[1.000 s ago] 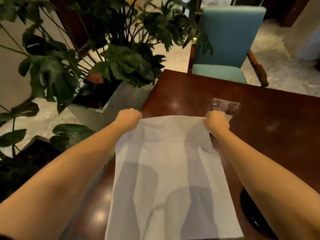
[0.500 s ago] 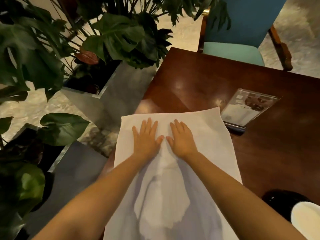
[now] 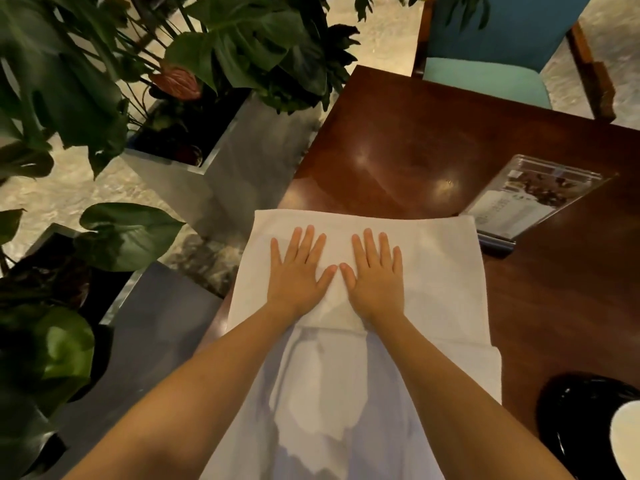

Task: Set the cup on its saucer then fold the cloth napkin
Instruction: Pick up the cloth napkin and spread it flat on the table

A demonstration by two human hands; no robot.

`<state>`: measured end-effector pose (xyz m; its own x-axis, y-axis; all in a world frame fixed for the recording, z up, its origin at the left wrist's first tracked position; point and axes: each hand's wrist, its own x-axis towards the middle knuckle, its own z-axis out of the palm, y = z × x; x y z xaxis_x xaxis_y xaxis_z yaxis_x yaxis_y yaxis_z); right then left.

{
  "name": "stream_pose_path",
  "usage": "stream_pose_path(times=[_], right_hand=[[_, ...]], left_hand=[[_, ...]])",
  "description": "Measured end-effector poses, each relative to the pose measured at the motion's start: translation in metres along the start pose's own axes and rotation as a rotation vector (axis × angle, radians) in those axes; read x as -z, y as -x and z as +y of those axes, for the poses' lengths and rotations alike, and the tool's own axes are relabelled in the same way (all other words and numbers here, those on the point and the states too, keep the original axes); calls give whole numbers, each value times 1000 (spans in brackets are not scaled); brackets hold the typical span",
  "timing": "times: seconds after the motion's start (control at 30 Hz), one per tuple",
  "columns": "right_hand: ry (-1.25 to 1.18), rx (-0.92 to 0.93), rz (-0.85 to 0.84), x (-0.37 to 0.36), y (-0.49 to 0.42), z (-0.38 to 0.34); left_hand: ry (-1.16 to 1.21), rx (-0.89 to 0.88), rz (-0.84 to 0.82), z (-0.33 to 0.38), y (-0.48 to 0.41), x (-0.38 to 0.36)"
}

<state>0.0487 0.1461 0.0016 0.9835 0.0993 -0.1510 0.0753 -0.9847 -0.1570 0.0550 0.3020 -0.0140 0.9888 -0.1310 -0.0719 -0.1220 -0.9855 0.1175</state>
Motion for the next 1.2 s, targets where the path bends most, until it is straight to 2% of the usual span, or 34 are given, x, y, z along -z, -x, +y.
stream_pose_path(times=[0.2,0.37,0.53,0.7,0.77,0.87,0.93,1.0,1.07,1.2], right_hand=[[-49,-47,12,-6,43,-3],[-26,-137,62,1,58,47],[1,-259,11,10,68,109],[-12,-279,-109,26,68,114],[-49,-226,-19,36,72,96],[-96,31,222,36,112,45],[-107,247,197,15,155,15],[-54,351,64,-10,193,6],[6,325,23,-30,213,17],[34,145,21,-36,236,43]], left_hand=[[-8,-110,33,-3,38,-6],[0,-152,-13,-20,36,2],[0,-43,22,-46,30,7],[50,34,-15,-50,51,17],[96,-17,19,-31,77,25],[180,-106,88,10,137,26],[155,-117,82,30,178,11],[67,-104,30,37,210,-8],[5,-82,-8,33,226,-16],[-5,-98,-38,23,235,-11]])
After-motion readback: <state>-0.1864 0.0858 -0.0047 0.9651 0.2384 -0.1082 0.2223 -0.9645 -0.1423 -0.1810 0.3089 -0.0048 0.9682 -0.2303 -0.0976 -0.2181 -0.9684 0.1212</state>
